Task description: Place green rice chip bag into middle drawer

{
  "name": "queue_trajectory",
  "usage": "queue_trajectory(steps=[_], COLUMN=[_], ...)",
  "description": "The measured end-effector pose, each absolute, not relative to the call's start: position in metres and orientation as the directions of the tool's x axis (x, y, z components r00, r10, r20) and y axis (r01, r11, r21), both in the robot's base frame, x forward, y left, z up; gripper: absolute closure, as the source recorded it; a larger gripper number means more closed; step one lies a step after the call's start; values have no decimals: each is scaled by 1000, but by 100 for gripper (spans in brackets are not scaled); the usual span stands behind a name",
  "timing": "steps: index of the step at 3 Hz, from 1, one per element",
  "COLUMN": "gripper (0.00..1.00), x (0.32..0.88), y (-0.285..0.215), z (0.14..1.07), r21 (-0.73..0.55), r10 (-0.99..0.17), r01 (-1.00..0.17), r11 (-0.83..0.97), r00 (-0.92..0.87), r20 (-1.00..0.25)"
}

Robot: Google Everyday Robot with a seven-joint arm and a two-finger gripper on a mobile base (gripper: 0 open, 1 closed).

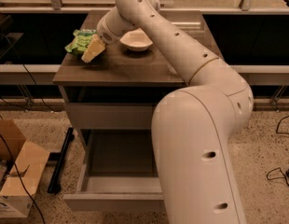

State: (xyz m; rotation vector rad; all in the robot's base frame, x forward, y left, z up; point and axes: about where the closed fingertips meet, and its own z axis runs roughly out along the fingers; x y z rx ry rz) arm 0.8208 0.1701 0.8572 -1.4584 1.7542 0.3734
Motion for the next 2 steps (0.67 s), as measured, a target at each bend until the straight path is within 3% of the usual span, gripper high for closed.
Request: queue_trajectory(steps=[1, 2], gripper=[42, 73], x=[825, 818], y=[170, 166], z=[861, 862], r21=[-273, -283], r10=[-681, -683], r01=[-910, -899], r11=[313, 334], r00=[-14, -24], r20=[-732, -730])
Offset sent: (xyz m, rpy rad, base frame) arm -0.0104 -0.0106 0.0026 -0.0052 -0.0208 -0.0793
